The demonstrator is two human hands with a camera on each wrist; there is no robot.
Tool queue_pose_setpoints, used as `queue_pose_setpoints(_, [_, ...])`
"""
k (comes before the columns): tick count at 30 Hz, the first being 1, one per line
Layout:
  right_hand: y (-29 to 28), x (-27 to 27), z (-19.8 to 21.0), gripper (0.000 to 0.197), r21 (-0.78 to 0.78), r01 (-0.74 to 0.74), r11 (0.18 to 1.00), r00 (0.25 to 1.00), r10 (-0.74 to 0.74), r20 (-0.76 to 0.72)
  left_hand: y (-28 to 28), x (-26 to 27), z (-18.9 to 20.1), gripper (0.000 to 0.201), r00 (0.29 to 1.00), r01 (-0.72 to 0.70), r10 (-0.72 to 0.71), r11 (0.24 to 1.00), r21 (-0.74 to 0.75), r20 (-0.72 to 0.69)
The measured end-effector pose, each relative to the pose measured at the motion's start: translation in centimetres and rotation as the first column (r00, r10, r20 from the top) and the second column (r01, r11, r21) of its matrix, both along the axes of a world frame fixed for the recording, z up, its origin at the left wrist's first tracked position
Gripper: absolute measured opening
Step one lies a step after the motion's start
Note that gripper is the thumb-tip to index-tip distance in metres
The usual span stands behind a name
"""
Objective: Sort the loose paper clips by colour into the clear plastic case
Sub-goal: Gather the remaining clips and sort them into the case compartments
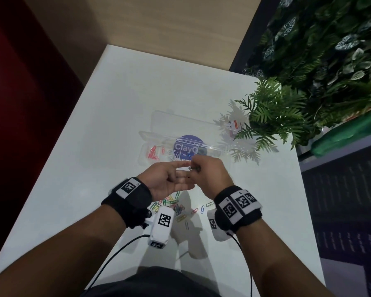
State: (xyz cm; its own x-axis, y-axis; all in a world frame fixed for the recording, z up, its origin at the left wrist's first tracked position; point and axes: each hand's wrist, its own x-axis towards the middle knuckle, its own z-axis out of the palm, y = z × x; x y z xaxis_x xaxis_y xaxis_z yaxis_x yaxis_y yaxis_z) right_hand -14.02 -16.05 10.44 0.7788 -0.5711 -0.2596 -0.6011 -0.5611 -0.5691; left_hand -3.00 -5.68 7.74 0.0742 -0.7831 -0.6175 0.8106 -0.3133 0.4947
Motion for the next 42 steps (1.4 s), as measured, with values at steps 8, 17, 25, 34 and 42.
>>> queue_pose_setpoints(8, [-4.1, -2.1, -1.3, 0.023, 0.534, 0.309, 0.787, 0.860, -0.471, 0.197, -0.6, 0.1, 0.4, 0.043, 0.990, -0.067, 0.065, 0.998, -0.010, -0.126])
queue_pose_setpoints(17, [-10.0, -2.7, -4.7, 0.024, 0.264, 0.559, 0.786, 0.816, -0.578, -0.006, -0.8, 0.9, -0.3, 0.046, 0.982, -0.107, 0.104, 0.994, -0.013, -0.155])
queue_pose_setpoints(25, [-10.5, -1.5, -5.6, 0.008, 0.120, 0.531, 0.839, 0.846, -0.517, -0.129, -0.6, 1.8, -1.0, 0.053, 0.977, -0.158, 0.156, 0.987, -0.004, -0.147])
queue_pose_setpoints(34, [-3.5, 0.3, -0.3, 0.007, 0.128, 0.111, 0.986, 0.983, -0.127, 0.129, -1.4, 1.5, -1.0, 0.063, 0.975, -0.189, 0.193, 0.981, 0.047, -0.109])
queue_pose_setpoints(42, [1.1, 2.7, -0.8, 0.014, -0.027, -0.257, 0.966, 0.966, 0.255, -0.041, -1.5, 1.0, -1.2, 0.061, 0.983, -0.168, 0.173, 0.983, 0.077, -0.054])
